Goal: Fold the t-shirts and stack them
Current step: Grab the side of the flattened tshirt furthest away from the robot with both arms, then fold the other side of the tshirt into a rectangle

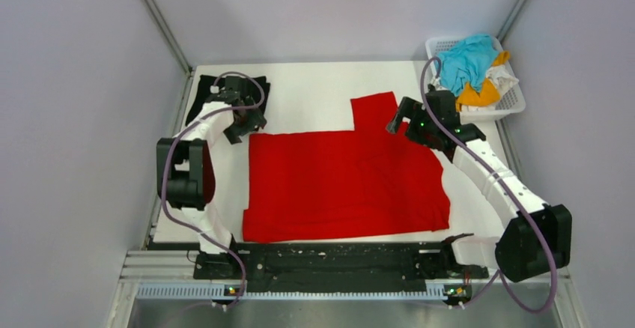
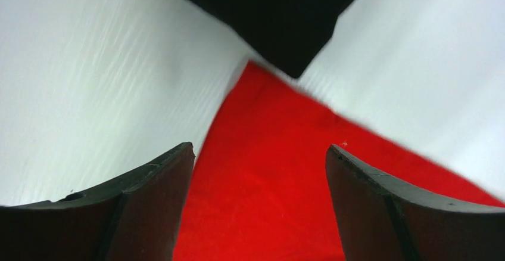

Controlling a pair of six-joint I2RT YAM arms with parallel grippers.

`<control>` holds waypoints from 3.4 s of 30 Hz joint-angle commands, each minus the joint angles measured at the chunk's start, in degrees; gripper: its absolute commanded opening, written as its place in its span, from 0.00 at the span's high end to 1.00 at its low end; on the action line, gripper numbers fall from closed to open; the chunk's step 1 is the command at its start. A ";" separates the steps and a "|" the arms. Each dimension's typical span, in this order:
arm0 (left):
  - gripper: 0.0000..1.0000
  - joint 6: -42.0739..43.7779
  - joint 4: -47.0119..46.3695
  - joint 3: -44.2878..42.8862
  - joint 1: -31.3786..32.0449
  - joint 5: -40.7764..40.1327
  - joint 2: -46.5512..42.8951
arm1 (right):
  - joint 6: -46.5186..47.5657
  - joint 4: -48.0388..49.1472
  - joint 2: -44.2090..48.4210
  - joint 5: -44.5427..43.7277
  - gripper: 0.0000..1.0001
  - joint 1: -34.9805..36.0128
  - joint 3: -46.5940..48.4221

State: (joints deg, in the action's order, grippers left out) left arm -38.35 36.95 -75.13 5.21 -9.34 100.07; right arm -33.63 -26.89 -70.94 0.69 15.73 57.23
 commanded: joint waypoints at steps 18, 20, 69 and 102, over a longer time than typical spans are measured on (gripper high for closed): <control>0.50 3.82 -4.88 -5.48 -2.49 6.54 13.48 | 5.98 2.29 -10.79 -5.79 0.01 -0.35 7.66; 0.51 3.89 -4.39 -5.91 -2.49 5.74 14.01 | 6.25 2.58 -12.00 -5.41 0.01 -0.35 8.25; 1.00 3.10 2.07 -10.21 -1.96 2.85 12.47 | 22.49 -4.34 -72.54 -17.15 0.42 3.27 65.70; 1.00 0.56 -3.03 12.17 3.28 0.24 -11.95 | 18.90 3.22 -6.18 -12.51 1.00 12.15 8.04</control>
State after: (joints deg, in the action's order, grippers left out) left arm -36.27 35.92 -65.76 7.62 -7.01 94.04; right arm -11.86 -21.12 -85.80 -11.97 25.85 69.32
